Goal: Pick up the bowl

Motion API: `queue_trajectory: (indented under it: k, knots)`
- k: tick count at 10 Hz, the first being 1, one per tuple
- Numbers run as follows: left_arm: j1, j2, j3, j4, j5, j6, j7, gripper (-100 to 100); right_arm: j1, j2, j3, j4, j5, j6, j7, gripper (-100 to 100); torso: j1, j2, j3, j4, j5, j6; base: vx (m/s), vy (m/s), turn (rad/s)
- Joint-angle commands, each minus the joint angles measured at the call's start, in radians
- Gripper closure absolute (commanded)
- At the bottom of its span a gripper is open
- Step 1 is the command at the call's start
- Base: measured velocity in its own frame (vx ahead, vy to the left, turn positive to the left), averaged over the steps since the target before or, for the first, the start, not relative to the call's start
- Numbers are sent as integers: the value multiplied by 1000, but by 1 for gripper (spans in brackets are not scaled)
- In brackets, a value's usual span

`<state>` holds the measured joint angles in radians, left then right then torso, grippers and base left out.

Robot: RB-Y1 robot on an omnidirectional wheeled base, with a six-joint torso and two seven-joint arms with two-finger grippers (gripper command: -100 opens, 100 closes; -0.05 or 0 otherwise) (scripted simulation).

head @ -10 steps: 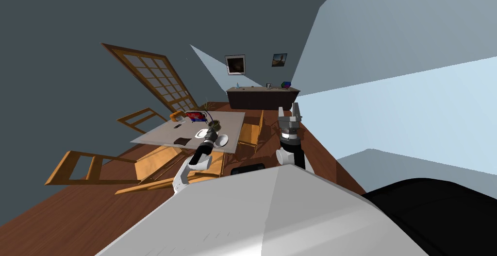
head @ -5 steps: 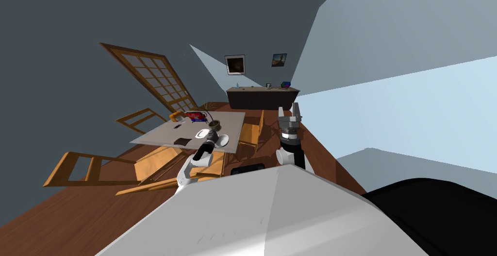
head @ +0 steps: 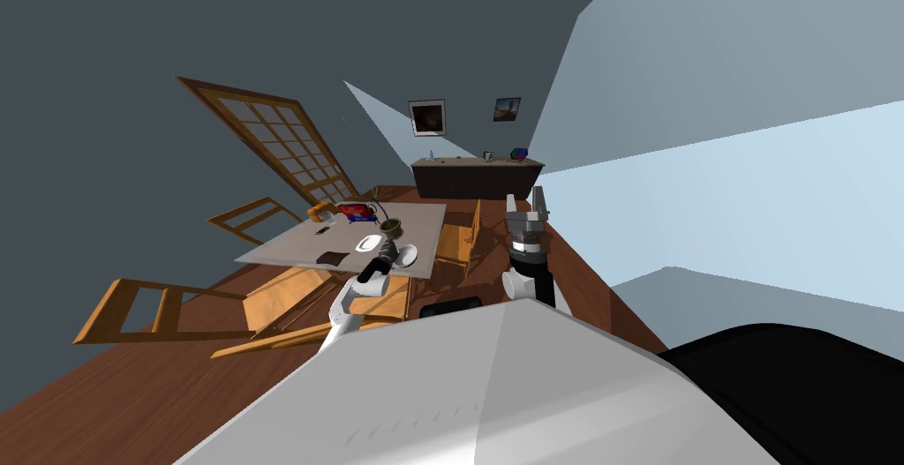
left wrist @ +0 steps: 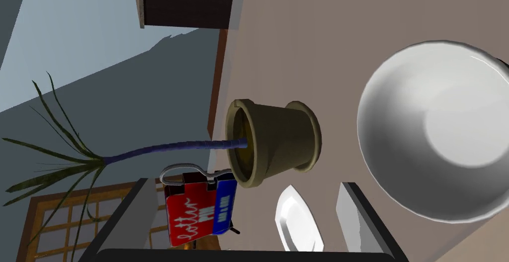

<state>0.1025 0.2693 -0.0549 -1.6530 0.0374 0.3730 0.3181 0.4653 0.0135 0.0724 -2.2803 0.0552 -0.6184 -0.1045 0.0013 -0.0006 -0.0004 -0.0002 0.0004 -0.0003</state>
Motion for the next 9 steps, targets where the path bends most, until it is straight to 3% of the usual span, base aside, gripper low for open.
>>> queue_trajectory:
  k: [1, 9]
  knots:
    - [-25, -4, 3, 50, 6, 49, 7, -100, 0, 0, 0, 0, 0, 0, 0, 0, 0, 0, 0, 0, 0, 0, 7, 22, -17]
    - [-138, -29, 22, 268, 39, 230, 36, -100, 0, 0, 0, 0, 0, 0, 0, 0, -1, 0, 0, 0, 0, 0, 12, 24, -18]
